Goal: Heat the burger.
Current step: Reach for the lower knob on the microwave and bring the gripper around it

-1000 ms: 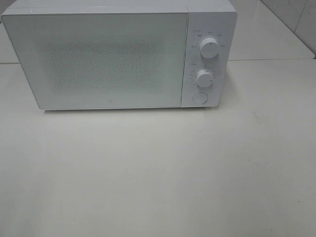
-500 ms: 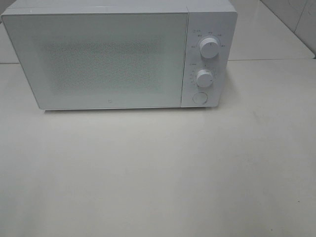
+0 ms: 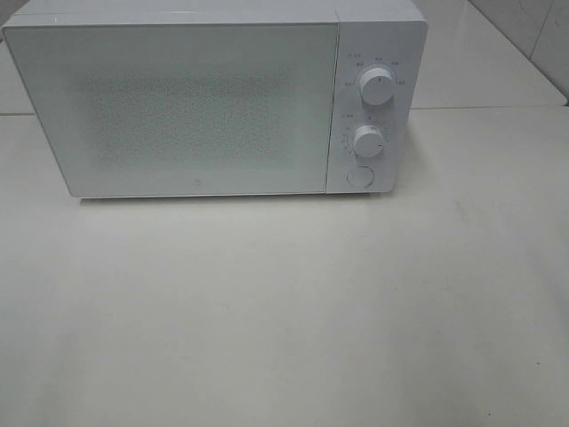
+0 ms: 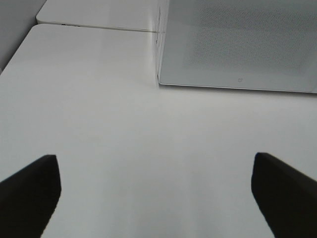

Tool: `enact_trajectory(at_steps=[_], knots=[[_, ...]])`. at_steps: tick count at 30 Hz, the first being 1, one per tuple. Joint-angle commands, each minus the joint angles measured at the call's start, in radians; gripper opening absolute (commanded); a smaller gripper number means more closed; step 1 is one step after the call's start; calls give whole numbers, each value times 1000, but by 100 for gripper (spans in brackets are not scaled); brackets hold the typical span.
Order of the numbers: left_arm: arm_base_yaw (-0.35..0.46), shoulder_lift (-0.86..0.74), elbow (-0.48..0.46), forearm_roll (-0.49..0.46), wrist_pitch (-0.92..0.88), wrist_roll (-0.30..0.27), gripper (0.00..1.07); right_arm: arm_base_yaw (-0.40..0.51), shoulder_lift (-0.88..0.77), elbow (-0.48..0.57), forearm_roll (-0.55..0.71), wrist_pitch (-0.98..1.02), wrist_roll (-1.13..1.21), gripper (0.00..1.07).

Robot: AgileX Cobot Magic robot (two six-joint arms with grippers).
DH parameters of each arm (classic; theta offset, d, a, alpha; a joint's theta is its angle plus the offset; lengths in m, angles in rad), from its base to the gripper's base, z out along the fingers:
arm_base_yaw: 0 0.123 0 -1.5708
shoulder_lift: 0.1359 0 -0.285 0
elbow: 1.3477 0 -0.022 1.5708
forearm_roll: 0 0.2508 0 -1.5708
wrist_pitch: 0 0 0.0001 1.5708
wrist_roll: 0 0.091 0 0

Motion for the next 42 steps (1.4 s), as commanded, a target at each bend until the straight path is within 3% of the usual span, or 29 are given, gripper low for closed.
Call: enact_trajectory(at_steps=[1, 14, 37, 40, 42], knots=[[2, -20, 4, -6, -8, 0, 100, -5, 27, 12, -10, -43, 7, 75], [2, -20, 4, -6, -8, 0, 100, -5, 93, 205, -6, -486, 7, 75], [2, -20, 4, -6, -8, 0, 100, -5, 453, 233, 4, -956, -32, 75], [2, -20, 4, -6, -8, 0, 100, -5, 496, 270, 38, -1056, -42, 75], [2, -20, 4, -6, -8, 0, 100, 52, 542, 312, 152, -1154, -113, 75]])
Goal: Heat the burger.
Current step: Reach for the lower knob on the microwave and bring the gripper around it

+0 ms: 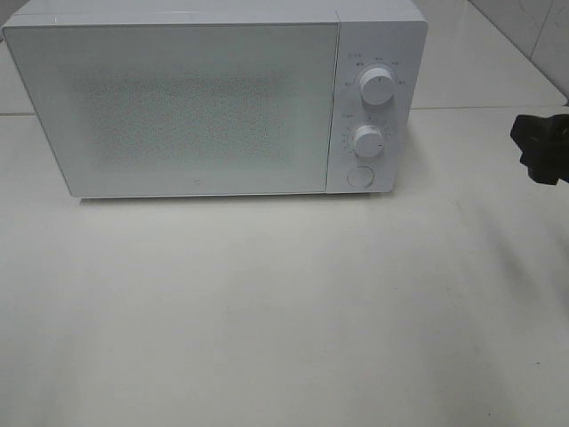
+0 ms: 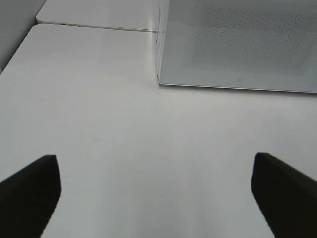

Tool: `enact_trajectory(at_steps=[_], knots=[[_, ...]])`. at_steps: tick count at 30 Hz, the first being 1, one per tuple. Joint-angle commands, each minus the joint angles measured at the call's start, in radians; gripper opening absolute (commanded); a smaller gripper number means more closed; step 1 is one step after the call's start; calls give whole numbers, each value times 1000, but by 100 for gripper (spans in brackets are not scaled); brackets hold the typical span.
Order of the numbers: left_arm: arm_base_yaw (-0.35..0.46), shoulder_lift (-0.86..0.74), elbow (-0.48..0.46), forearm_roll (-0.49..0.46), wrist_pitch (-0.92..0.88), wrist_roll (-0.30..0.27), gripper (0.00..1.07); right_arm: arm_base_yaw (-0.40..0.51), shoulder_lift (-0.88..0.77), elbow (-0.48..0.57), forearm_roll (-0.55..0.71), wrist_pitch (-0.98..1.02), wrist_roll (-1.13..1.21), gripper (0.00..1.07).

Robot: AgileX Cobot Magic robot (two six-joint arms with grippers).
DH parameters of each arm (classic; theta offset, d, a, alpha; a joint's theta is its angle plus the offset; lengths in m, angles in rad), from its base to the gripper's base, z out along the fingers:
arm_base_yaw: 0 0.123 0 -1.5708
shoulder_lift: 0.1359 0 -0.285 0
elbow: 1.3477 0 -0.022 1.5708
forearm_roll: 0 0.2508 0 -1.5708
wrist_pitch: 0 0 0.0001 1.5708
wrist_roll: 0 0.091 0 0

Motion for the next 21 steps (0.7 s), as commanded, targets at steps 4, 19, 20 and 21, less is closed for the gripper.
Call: enact_trajectory(at_steps=[4, 19, 20, 21], knots=[[2, -20, 4, -6, -8, 0, 100, 113, 51, 42, 156, -132, -163, 75], [2, -20, 4, -6, -8, 0, 100, 526, 261, 52, 624, -433, -400, 75], [2, -20, 4, -6, -8, 0, 100, 526, 261, 52, 624, -433, -400, 75], [2, -20, 4, -6, -8, 0, 100, 578, 286, 52, 674, -477, -400, 75]])
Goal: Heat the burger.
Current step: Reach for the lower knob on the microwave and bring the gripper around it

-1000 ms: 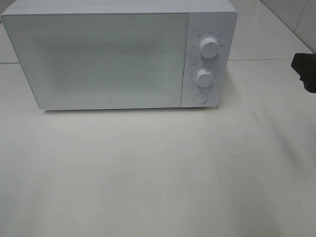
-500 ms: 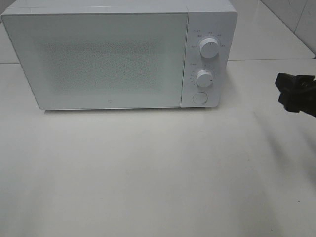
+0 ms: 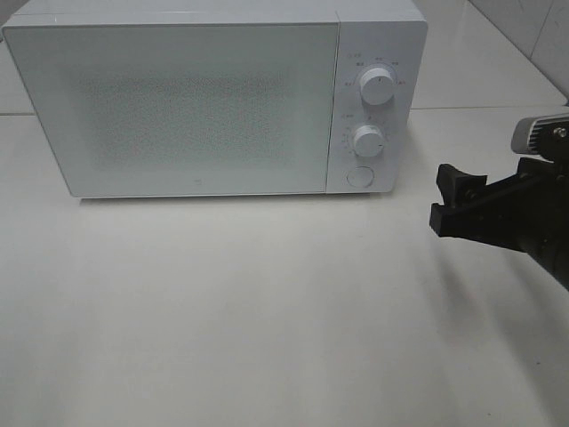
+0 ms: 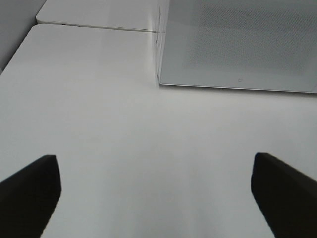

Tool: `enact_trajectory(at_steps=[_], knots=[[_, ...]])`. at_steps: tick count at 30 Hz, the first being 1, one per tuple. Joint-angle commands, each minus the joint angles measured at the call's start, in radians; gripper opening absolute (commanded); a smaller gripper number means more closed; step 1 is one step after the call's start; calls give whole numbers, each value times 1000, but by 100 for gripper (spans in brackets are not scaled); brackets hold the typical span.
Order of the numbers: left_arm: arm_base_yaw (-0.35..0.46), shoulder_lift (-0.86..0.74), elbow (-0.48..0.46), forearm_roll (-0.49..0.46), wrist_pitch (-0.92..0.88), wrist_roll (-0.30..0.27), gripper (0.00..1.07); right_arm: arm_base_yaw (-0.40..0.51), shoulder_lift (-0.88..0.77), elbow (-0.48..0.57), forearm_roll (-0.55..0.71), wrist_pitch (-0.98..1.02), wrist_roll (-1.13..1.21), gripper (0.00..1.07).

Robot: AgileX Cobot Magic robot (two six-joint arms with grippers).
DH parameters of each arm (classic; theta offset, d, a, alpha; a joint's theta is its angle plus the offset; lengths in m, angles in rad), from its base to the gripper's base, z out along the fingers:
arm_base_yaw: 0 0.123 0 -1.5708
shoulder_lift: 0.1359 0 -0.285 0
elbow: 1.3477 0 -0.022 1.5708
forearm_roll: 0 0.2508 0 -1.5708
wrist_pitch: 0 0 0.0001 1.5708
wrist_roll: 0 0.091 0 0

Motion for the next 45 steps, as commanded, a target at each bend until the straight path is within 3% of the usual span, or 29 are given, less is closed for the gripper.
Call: enact_trajectory(at_steps=[1, 10, 41, 45], knots=[[2, -20, 4, -6, -8, 0, 100, 103, 40, -1, 110, -103, -18, 75], [2, -20, 4, -6, -8, 0, 100, 249, 107, -55, 288, -154, -30, 75], [2, -20, 4, -5, -8, 0, 100, 245, 347, -207, 255, -188, -33, 74], [2, -20, 4, -5, -8, 0, 100, 199, 396, -252, 212, -166, -28, 74]])
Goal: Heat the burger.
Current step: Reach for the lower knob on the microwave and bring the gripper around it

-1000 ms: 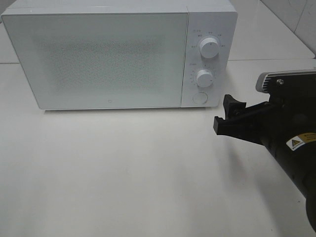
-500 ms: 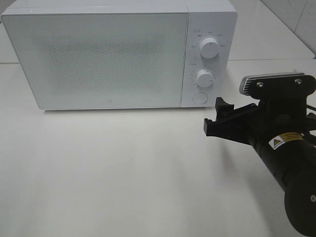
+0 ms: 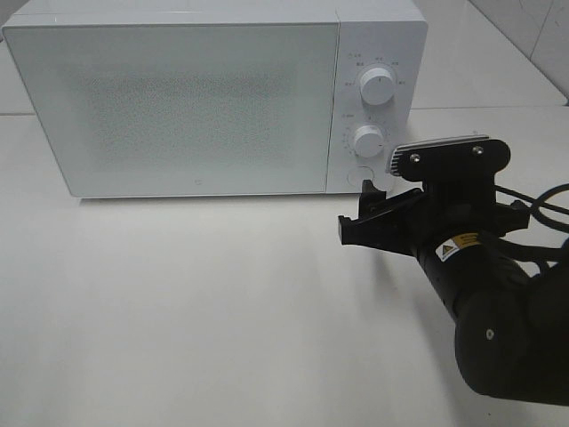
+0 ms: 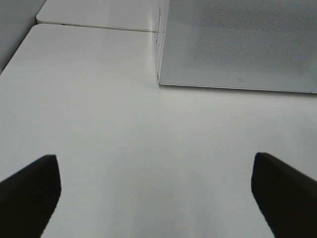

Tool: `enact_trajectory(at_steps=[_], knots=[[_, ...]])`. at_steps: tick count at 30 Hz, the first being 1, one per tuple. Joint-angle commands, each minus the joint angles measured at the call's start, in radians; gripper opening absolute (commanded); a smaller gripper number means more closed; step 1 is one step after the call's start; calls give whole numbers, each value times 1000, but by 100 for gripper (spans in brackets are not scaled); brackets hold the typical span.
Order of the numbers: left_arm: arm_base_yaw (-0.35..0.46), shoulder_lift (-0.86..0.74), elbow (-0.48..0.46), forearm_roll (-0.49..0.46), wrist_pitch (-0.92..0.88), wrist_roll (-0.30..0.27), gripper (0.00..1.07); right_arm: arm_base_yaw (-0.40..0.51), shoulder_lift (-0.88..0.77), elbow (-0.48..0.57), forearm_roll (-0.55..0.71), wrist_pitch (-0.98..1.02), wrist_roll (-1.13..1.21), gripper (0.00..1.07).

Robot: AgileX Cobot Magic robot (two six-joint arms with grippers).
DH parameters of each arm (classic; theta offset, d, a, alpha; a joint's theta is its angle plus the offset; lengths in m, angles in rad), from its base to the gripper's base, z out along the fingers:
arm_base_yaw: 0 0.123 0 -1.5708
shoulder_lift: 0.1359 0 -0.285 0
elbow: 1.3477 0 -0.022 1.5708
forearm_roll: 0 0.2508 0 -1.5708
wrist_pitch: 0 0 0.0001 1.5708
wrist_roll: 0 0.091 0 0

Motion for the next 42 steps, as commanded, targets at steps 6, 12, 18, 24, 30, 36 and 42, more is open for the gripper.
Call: enact_trajectory(at_steps=[6, 12, 18, 24, 30, 36, 42], knots=[[2, -20, 4, -5, -8, 0, 100, -61, 32, -64, -77, 10, -1, 74], [2, -20, 4, -4, -8, 0, 100, -118, 62, -108, -130, 28, 37, 74], [2, -20, 4, -1, -8, 0, 100, -171, 82, -154, -210, 63, 38, 74], [2, -20, 4, -1, -8, 0, 100, -213, 119, -207, -254, 94, 38, 74], [2, -20, 4, -1, -8, 0, 100, -232, 166, -266, -285, 118, 43, 74], [2, -20, 4, -1, -8, 0, 100, -232, 206, -312, -277, 121, 43, 74], [2, -20, 4, -1, -8, 0, 100, -243, 228, -341, -272, 116, 43, 74]])
